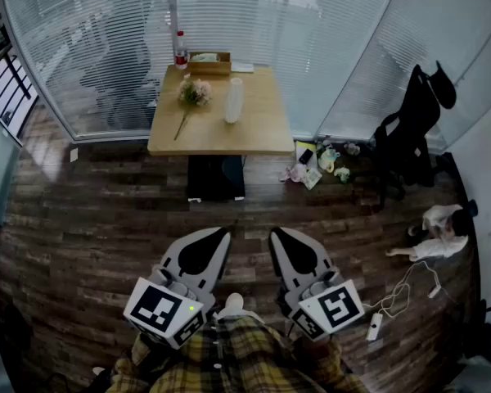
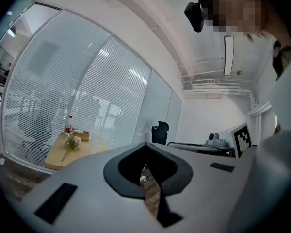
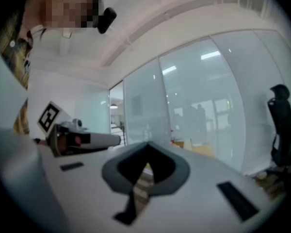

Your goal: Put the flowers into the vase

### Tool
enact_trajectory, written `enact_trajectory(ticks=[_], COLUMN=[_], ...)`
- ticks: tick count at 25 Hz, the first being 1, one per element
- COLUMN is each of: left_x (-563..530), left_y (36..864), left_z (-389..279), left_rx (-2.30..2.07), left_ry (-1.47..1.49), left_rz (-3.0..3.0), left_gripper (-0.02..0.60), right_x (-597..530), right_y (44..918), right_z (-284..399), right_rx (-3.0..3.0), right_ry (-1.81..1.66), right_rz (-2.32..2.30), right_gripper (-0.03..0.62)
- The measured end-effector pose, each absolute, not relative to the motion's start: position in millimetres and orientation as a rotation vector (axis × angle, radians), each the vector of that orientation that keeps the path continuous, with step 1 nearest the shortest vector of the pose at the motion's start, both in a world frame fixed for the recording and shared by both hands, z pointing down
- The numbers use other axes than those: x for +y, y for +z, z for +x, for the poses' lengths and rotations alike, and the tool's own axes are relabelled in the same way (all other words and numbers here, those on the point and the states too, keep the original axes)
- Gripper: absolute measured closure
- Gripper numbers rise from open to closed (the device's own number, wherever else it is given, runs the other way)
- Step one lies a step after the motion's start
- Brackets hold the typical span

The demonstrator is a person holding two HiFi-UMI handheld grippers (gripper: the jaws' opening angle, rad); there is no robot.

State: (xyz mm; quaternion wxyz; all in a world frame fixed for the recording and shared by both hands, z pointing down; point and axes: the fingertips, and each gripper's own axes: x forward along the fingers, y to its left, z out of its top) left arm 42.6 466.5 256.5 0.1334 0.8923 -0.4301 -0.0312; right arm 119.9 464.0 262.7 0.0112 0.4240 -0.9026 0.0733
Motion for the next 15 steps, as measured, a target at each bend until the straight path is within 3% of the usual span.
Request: enact_trajectory(ticks=[15], left_x=[454], left_y=[258], left_z=[50], left_rx=[-1.287], left_ry=[-0.080], left_rz=[2.581], left_gripper=[0.571], right_x=[455], right_y=[262], right_z=[128], right_rx=[-2.848], right_ry=[0.219], right_rz=[1.285], right_gripper=[0.580])
